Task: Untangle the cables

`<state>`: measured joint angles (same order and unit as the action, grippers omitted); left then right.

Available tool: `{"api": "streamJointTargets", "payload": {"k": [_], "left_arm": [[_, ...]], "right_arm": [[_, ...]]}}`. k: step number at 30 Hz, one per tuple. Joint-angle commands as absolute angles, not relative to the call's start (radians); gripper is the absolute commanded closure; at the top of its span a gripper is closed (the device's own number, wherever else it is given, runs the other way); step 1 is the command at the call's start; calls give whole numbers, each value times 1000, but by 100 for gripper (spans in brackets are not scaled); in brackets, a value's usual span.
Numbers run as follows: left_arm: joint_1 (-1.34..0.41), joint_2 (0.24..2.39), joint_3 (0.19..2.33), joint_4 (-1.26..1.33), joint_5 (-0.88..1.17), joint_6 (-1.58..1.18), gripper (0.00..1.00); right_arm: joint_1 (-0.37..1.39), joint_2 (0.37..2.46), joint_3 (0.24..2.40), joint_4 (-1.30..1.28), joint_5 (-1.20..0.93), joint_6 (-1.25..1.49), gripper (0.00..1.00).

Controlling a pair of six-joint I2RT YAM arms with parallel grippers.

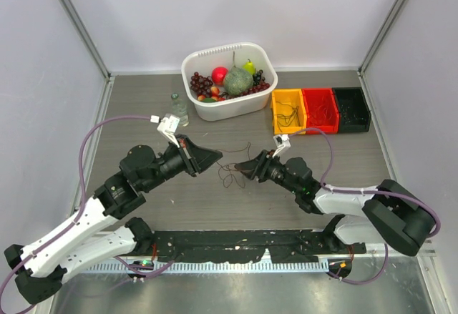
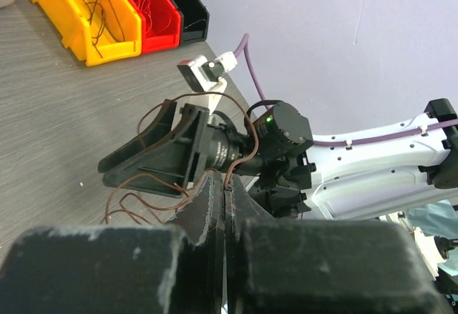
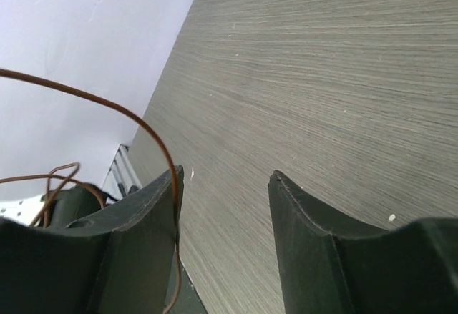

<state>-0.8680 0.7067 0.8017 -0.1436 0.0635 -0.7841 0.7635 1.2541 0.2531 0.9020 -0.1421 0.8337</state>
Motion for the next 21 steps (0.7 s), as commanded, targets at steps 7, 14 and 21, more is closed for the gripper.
{"api": "streamJointTargets", "payload": {"k": [7,14,21], "left_arm": [[-865,701,908,-96,107,-779,100],[-865,641,1162,-464,-158,-574,100],[-867,635,1259,-666,-291,-465,100]], "right_arm": [[867,1350,474,409,591,785,66],[825,1342,494,186,868,758,99],[733,1143,480,20,1002,647,90]]}}
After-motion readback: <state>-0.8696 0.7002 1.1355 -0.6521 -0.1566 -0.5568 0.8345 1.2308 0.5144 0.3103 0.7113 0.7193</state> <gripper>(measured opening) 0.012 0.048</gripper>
